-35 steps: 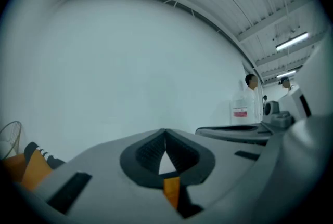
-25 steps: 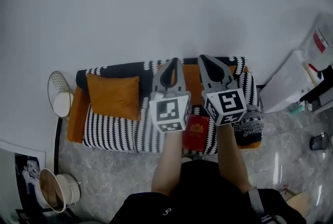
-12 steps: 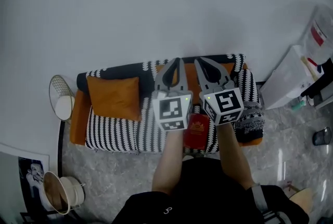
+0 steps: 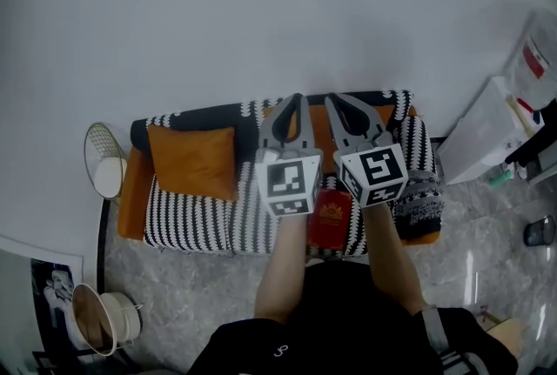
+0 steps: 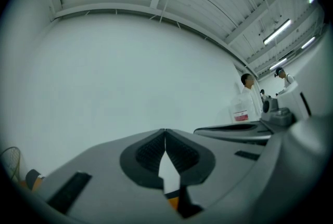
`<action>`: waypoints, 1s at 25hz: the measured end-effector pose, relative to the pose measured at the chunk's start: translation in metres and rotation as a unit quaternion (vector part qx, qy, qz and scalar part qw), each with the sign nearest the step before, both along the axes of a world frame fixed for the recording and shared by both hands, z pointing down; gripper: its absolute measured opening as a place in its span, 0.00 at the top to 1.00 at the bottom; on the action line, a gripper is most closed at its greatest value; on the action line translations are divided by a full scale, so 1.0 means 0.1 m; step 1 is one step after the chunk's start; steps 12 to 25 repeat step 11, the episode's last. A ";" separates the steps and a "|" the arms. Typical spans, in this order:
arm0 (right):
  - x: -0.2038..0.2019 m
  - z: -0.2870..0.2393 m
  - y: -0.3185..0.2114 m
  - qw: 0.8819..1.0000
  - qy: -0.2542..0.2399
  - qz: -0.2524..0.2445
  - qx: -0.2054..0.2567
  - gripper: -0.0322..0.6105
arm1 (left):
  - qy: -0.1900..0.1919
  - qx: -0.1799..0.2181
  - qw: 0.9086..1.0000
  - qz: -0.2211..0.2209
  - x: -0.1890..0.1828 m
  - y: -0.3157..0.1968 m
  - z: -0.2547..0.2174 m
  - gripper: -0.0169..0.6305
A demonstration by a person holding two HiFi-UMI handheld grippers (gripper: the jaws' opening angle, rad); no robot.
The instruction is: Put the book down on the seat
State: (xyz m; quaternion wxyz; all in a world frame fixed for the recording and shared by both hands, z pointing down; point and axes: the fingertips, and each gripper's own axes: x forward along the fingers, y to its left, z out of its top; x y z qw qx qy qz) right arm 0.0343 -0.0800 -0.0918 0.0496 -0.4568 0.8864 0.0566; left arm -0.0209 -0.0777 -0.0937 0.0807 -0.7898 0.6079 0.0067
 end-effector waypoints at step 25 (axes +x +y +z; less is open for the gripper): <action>-0.10 -0.03 -0.03 1.000 0.001 -0.014 0.008 0.93 | -0.009 0.009 1.000 -0.007 -0.07 0.00 -0.08 0.95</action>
